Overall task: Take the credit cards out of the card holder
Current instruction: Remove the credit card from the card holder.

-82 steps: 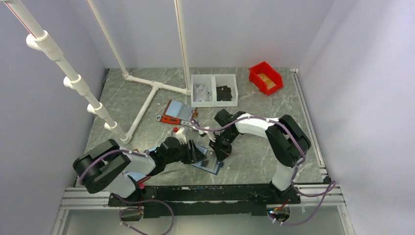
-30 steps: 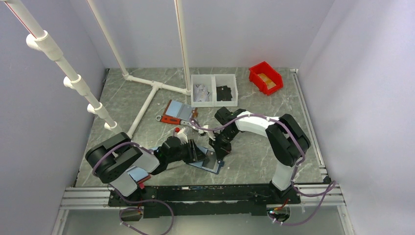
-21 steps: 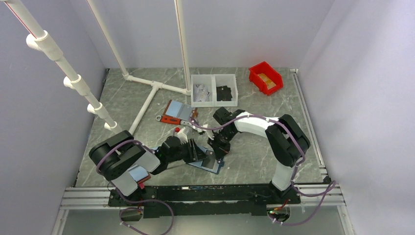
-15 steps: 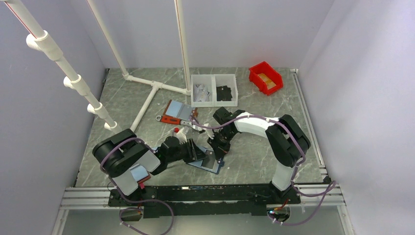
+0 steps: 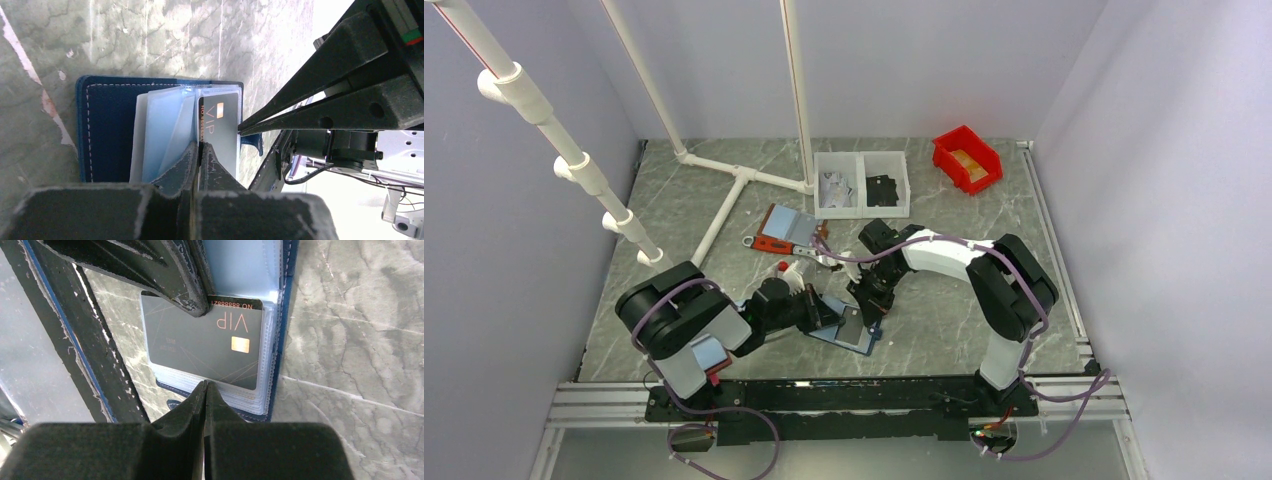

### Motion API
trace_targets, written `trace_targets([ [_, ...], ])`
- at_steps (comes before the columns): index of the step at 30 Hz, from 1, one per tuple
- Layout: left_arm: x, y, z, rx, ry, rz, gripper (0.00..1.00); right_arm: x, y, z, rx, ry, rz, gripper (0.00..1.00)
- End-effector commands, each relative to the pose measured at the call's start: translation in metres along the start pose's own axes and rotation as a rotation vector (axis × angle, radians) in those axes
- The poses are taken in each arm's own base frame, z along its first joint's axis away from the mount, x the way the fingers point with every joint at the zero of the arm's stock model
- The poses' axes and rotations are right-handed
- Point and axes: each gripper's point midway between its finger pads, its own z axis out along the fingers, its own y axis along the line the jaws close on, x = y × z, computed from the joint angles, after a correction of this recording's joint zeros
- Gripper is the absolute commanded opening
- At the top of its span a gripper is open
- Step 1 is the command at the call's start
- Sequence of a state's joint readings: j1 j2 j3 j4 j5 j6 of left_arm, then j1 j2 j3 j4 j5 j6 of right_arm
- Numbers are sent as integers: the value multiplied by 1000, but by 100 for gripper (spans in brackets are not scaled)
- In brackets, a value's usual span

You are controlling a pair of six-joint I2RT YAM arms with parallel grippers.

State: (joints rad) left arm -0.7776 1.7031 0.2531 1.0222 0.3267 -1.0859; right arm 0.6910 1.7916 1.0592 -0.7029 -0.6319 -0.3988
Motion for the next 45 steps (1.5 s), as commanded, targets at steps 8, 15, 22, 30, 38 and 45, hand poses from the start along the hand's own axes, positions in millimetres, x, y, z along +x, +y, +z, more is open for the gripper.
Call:
trace_targets([
  [8, 1, -2, -20, -2, -11, 12, 0, -5, -42, 18, 155, 10, -101, 8],
  [15, -1, -5, -25, 22, -14, -3, 0, -4, -41, 17, 148, 15, -113, 11],
  [22, -3, 1, -31, 16, -32, -30, 0, -5, -36, 16, 123, 10, -130, 14],
  [30, -4, 1, -33, 4, -31, -32, 0, -4, -34, 17, 109, 13, -134, 14],
  [38, -2, 1, -30, 14, -15, -35, 0, -17, -9, 8, 7, -39, -178, 14],
  [45, 2, 0, -22, 47, 15, -45, 0, -22, 3, 4, -42, -66, -203, 14],
])
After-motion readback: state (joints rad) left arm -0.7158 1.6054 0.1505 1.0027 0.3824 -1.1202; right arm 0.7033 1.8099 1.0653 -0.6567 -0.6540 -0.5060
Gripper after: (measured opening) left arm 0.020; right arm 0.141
